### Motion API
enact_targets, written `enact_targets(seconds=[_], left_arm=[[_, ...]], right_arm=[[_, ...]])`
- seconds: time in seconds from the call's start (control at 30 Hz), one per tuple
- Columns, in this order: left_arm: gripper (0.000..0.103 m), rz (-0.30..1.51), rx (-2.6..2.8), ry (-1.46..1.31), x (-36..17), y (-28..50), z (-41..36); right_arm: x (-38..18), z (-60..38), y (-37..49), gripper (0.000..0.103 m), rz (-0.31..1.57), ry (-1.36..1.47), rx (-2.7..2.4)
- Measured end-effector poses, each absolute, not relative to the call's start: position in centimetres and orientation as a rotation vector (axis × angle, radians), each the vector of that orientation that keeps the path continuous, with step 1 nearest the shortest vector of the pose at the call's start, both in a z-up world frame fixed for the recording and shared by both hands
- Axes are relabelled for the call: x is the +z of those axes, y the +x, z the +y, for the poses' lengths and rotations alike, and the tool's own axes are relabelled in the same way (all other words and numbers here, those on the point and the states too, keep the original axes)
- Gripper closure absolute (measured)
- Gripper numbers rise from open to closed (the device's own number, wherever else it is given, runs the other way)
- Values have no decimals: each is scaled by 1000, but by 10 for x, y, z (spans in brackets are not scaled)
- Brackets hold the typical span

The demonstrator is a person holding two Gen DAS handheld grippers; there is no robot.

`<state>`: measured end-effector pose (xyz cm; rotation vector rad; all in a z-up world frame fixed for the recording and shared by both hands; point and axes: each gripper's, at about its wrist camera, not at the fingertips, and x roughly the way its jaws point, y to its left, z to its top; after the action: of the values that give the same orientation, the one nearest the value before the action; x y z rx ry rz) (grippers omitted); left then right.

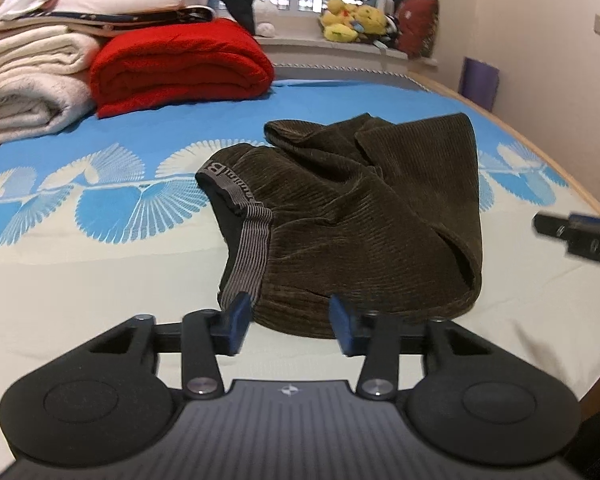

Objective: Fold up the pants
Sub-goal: 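Move both grippers toward the brown corduroy pants on the bed, then grasp the grey waistband with the left gripper while the right gripper reaches a pant leg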

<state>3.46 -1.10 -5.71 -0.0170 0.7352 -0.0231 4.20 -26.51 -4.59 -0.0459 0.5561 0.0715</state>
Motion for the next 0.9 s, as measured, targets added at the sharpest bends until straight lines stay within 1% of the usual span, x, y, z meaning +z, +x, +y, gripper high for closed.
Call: enact_targets(seconds=[0.03, 0.07, 0.17, 0.23, 0.4, 0.43, 0.5, 0.53, 0.6, 0.63, 0.73, 0.83, 0.9], left_arm=[[55, 731, -23, -5, -55, 41, -7], [55, 726, -19, 10, -54, 49, -3], [54, 728, -37, 19, -60, 78, 12], [53, 750, -44, -29, -71, 101, 28], [52, 863, -32, -172, -108, 151, 64], [50, 884, -36, -198, -115, 160, 68], [39, 916, -30, -221, -127, 174, 71], [38, 933, -27, -230, -133, 181, 73], [31, 952, -26, -238, -143, 192, 74], [29, 959, -27, -242, -147, 196, 73], [28, 983, -29, -257, -160, 208, 69], [28, 1014, -42, -246, -175, 219, 60], [25, 990, -42, -180, -180, 221, 48]], right_arm=[[-44, -267, 43, 54, 538, -36, 64], [-42, -267, 42, 58, 518, -42, 49], [-42, -274, 49, 58, 551, -31, -13], [-42, -278, 54, 58, 569, -6, -22], [-42, -280, 62, 57, 587, 28, 15], [-44, -280, 64, 56, 598, 35, 22], [-48, -279, 71, 50, 615, 49, 36], [-50, -277, 73, 47, 619, 39, 37], [-52, -275, 78, 44, 622, 37, 52], [-53, -273, 79, 42, 623, 28, 61], [-54, -270, 83, 37, 623, 13, 76], [-57, -271, 90, 35, 637, 18, 87], [-59, -272, 93, 35, 653, 24, 87]])
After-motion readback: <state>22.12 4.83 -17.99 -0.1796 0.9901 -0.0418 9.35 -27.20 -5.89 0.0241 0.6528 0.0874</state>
